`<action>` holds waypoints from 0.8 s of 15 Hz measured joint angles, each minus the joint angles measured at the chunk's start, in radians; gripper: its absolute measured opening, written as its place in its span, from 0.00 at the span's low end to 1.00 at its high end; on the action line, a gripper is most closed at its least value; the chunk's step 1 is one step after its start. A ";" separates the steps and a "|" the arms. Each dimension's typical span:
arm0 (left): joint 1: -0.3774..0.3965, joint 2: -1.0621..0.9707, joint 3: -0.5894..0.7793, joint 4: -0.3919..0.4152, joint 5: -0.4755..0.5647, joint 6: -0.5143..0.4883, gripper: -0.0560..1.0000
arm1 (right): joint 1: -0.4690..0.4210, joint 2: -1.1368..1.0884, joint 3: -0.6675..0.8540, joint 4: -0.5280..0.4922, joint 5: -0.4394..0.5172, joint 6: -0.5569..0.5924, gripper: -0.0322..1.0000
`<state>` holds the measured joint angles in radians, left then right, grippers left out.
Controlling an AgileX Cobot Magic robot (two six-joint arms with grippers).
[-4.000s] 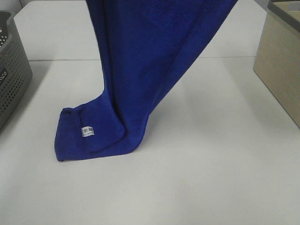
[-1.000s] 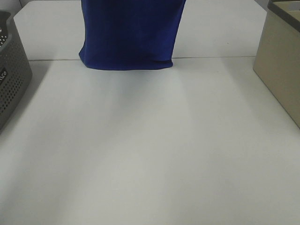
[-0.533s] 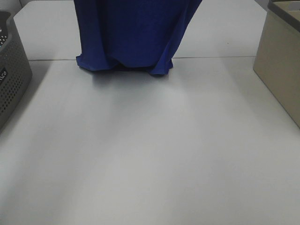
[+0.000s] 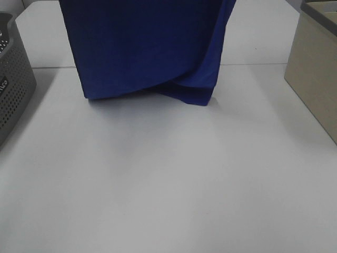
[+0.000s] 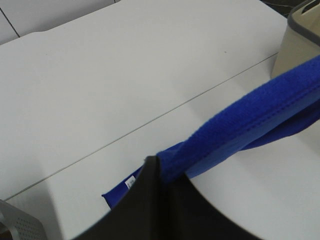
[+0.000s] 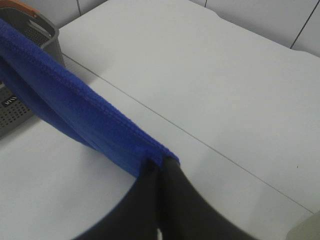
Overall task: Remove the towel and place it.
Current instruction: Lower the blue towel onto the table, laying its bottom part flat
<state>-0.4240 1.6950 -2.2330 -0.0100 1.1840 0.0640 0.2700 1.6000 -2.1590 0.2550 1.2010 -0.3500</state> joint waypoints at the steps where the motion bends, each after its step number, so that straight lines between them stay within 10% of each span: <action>1: 0.000 -0.009 -0.001 -0.002 0.000 -0.003 0.05 | 0.002 -0.003 0.000 0.003 0.002 0.000 0.05; 4: 0.000 0.065 -0.001 0.027 -0.046 -0.026 0.05 | 0.005 0.113 0.000 -0.074 -0.018 -0.003 0.05; 12: 0.008 0.214 -0.001 0.201 -0.790 -0.032 0.05 | -0.005 0.263 -0.041 -0.247 -0.701 -0.026 0.05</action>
<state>-0.4160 1.9090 -2.2340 0.1910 0.3940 0.0320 0.2650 1.8630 -2.2000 0.0080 0.5000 -0.3760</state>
